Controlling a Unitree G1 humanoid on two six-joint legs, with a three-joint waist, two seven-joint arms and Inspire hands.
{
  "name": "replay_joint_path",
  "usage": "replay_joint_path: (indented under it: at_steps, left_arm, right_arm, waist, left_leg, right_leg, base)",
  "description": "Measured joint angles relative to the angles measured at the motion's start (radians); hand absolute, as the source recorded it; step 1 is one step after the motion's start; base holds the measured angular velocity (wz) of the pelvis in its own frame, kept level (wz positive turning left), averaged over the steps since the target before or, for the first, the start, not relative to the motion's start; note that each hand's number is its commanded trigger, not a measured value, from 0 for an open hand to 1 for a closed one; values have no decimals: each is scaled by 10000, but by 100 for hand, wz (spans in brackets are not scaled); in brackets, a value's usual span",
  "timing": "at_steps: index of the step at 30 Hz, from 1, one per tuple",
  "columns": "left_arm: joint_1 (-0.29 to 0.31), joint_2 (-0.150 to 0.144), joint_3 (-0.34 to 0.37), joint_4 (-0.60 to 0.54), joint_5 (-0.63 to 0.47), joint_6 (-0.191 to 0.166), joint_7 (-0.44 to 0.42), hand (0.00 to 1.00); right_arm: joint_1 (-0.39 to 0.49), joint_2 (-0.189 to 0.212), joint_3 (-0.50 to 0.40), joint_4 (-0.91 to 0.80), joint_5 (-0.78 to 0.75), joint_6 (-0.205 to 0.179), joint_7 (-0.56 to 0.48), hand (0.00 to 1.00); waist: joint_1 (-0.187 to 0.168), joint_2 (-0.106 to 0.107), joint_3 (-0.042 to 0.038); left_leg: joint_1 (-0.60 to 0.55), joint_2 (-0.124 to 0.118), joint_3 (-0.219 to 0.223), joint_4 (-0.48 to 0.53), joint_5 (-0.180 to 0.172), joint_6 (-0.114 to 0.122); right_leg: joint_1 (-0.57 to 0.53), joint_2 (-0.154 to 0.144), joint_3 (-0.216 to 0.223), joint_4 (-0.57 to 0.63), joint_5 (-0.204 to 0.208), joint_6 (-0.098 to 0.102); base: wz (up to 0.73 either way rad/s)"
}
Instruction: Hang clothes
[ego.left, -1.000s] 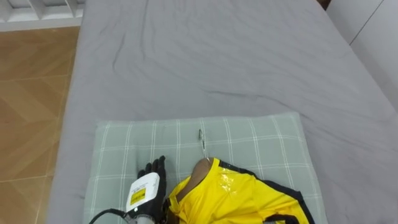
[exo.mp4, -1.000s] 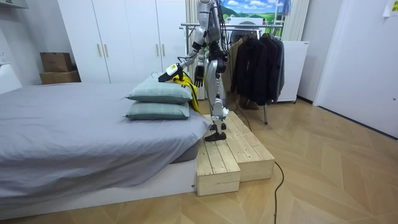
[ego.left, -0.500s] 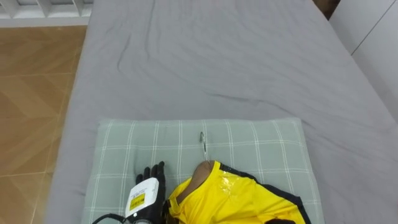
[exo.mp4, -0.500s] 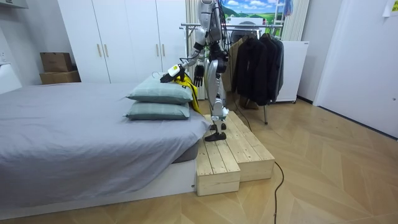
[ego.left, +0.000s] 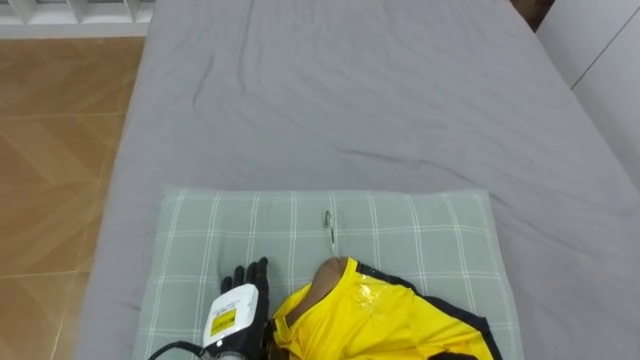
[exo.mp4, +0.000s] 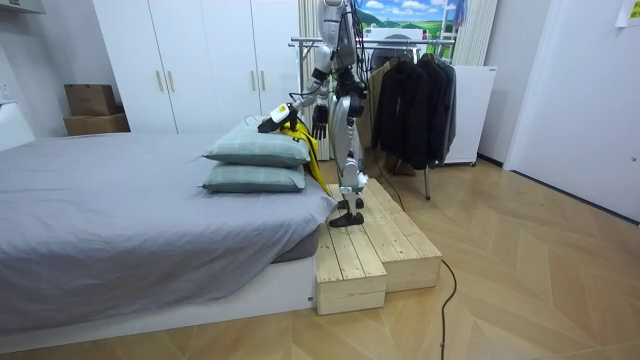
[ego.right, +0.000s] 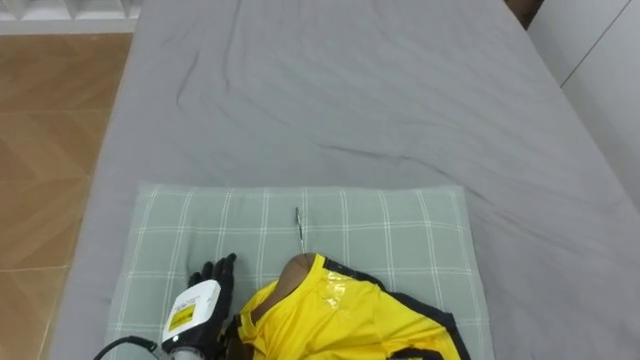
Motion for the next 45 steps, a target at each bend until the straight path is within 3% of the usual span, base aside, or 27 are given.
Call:
replay_joint_path:
  at_steps: [2, 3, 4, 11, 16, 45]
  left_arm:
    - [9, 2, -38, -3, 10, 1, 71, 25]
    - [9, 2, -43, -3, 8, 1, 119, 47]
    - [8, 2, -49, -3, 9, 0, 180, 59]
    - [-24, 133, -92, -120, 209, 47, 909, 100]
    - [133, 177, -438, -104, 423, 135, 927, 100]
    - [256, 215, -404, -131, 775, 87, 928, 100]
  right_arm:
    - [12, -2, 102, -4, 53, -1, 1, 0]
    - [19, -2, 215, -12, 97, -2, 2, 0]
    - [19, -1, 287, -18, 101, -2, 11, 0]
    - [18, 0, 291, -32, 319, -40, 76, 0]
    - [21, 2, 289, -69, 320, -95, 88, 0]
    - [107, 7, 276, -163, 290, -262, 88, 0]
  waist:
    - [-1, 2, 1]
    - [-5, 5, 1]
    - [-5, 7, 0]
    - [-13, 56, -28]
    - [-22, 76, -39]
    - [-42, 59, 13]
  left_leg:
    - [-7, 1, -1, -9, 0, 0]
    - [-13, 2, -1, -16, 0, 0]
    - [-14, 1, -2, -22, 0, 0]
    - [-5, -13, -3, -23, 0, 0]
    - [23, -28, -29, -21, 0, 0]
    - [38, -28, -35, -54, 0, 0]
  right_leg:
    - [-9, 4, 1, 0, 0, 0]
    - [-16, 5, 1, 0, 0, 0]
    - [-18, 5, 1, 0, 0, 0]
    - [-3, -6, 3, 1, 0, 0]
    - [39, -16, -5, 1, 0, 0]
    - [33, -19, 6, -11, 0, 0]
  base:
    - [0]
    - [0]
    - [0]
    - [0]
    - [0]
    - [0]
